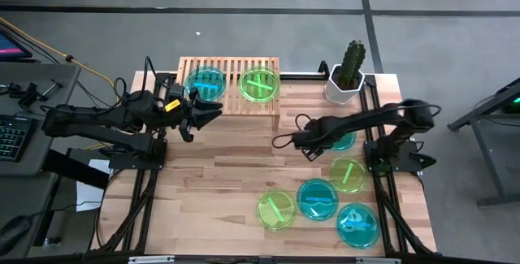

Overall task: Place and stack plates onto a shelf
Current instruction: Stack the blue plate on top of the blue plate on the shelf

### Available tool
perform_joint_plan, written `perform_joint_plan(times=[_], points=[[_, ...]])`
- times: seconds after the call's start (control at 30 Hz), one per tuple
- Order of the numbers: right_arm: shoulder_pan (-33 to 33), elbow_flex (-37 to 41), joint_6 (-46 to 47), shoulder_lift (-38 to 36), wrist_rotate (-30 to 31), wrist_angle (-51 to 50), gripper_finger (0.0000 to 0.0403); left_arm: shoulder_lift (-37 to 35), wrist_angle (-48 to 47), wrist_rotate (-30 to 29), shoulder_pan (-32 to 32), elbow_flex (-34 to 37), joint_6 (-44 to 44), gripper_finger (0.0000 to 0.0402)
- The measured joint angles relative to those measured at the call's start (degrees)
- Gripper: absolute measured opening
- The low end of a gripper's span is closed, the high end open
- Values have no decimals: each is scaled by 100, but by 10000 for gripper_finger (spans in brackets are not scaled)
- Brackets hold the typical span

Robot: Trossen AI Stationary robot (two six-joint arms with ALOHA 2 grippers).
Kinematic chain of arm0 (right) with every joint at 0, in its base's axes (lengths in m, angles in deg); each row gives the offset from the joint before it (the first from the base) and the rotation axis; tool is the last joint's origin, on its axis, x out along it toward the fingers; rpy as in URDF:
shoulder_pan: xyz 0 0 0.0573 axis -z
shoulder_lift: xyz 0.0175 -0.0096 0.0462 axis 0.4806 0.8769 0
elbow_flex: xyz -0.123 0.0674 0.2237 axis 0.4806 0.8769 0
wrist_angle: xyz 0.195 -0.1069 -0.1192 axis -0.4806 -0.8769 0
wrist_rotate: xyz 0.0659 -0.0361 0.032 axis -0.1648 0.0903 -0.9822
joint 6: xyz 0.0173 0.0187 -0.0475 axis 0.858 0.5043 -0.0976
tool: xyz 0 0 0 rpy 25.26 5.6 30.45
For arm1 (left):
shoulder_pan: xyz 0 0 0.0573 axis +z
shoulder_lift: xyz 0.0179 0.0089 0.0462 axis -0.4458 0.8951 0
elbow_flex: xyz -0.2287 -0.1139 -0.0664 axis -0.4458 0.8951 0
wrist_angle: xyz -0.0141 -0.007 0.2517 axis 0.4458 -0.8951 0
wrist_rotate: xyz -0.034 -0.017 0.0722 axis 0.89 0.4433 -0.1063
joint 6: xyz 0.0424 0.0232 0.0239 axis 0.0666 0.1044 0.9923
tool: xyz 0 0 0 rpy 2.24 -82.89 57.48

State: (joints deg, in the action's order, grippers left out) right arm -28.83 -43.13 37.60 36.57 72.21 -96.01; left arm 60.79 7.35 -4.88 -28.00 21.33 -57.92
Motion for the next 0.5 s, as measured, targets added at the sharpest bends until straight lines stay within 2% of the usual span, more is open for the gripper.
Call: perform_joint_plan(times=[0.17, 0.5], points=[[177, -2, -305, 476, -22, 210, 199, 0, 0, 0, 0, 0, 0, 121], [541, -2, -617, 935, 178, 369, 199, 0, 0, 0, 0, 0, 0, 121]])
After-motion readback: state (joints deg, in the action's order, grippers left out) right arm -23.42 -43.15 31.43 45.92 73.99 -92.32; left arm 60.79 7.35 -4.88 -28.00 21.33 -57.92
